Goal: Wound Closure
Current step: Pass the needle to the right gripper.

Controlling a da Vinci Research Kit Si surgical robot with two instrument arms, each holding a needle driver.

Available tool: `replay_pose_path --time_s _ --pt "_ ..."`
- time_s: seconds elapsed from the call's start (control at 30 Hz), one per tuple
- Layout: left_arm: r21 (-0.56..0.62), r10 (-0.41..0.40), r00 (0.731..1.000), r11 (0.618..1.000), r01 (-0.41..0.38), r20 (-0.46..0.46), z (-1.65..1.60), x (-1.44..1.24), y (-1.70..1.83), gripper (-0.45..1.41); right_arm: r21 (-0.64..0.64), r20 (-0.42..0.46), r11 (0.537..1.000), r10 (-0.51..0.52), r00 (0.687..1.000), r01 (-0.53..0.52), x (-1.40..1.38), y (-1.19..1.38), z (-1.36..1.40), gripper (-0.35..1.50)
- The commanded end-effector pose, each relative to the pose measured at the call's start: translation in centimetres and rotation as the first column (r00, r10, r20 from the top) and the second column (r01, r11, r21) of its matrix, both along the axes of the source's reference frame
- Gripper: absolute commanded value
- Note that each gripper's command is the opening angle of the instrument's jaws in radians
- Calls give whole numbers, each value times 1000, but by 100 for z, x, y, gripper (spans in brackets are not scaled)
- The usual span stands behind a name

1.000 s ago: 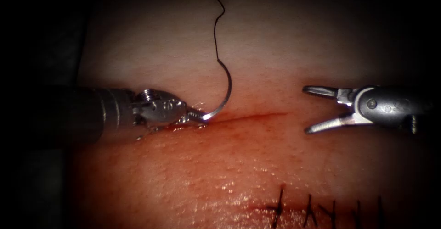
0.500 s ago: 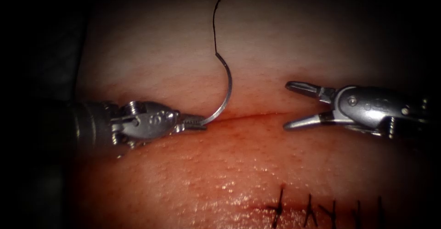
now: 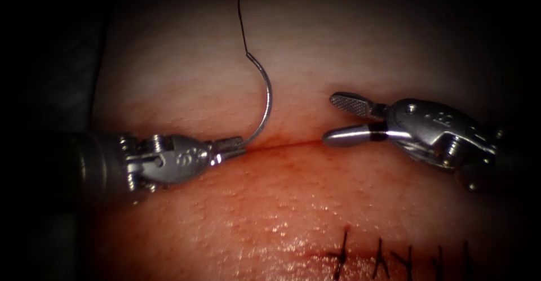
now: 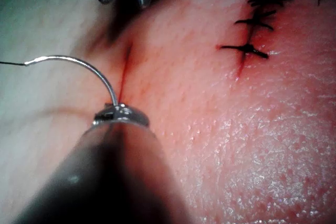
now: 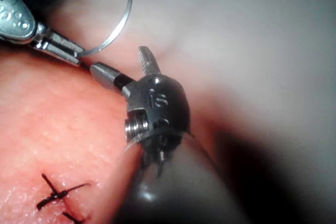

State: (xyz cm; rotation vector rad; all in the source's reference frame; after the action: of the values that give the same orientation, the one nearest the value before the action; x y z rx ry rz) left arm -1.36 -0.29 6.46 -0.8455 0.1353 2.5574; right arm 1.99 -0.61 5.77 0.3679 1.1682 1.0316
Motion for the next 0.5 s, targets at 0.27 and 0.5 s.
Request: replay_pose_path --time_s 0.27,0.5 --pt "-77 -21 995 997 14 -93 -6 -9 -5 -45 -1 188 992 120 975 -122 28 1 9 126" --pt "-204 -45 974 979 -2 -222 -9 -13 -7 -45 -3 302 979 197 933 -205 47 9 10 126"
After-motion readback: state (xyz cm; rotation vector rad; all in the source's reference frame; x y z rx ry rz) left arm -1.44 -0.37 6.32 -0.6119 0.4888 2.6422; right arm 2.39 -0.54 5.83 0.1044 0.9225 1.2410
